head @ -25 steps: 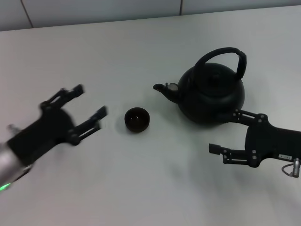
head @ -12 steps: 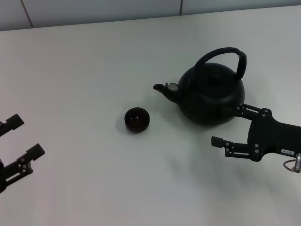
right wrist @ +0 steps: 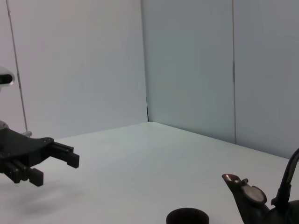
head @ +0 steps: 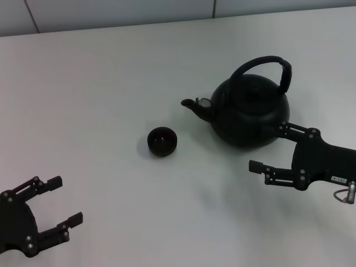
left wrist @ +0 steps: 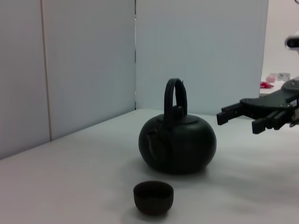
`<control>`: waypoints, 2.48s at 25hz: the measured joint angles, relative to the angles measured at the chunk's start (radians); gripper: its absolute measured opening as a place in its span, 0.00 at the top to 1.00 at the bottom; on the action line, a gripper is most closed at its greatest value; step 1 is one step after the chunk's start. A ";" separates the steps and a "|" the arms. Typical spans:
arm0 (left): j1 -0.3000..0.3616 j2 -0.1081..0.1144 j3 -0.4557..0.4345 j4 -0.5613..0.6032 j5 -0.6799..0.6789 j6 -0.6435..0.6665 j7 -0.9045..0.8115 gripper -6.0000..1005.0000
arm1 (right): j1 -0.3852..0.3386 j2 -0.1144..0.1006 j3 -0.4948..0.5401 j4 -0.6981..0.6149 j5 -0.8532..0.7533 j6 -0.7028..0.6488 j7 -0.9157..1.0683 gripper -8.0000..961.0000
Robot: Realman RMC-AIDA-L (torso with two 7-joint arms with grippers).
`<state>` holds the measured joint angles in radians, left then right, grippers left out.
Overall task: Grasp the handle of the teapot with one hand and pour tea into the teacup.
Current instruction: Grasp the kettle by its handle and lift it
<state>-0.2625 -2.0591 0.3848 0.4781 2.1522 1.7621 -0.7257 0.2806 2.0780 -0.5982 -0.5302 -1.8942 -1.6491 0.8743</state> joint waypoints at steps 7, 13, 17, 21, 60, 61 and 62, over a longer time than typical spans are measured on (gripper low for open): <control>-0.002 -0.001 0.000 -0.001 0.004 -0.009 0.002 0.21 | 0.000 0.002 0.049 0.038 0.004 0.001 -0.038 0.14; -0.005 -0.001 -0.005 0.000 -0.002 -0.010 -0.002 0.21 | -0.039 0.002 0.174 0.228 0.142 -0.032 -0.210 0.14; -0.008 -0.002 -0.014 -0.007 -0.003 -0.011 -0.003 0.21 | -0.071 0.003 0.271 0.437 0.266 -0.029 -0.411 0.14; -0.010 -0.003 -0.016 -0.013 -0.007 -0.011 -0.003 0.21 | -0.082 0.009 0.381 0.645 0.357 0.021 -0.616 0.14; -0.011 -0.008 -0.015 -0.063 -0.079 -0.025 0.016 0.21 | 0.106 0.003 0.520 0.699 0.405 0.310 -0.723 0.16; -0.011 -0.008 -0.015 -0.063 -0.079 -0.025 0.016 0.21 | 0.106 0.003 0.520 0.698 0.404 0.310 -0.723 0.17; -0.012 -0.008 -0.015 -0.063 -0.081 -0.025 0.016 0.21 | 0.106 0.003 0.520 0.698 0.404 0.310 -0.721 0.17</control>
<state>-0.2744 -2.0666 0.3697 0.4153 2.0714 1.7373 -0.7102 0.3870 2.0814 -0.0784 0.1676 -1.4904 -1.3390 0.1529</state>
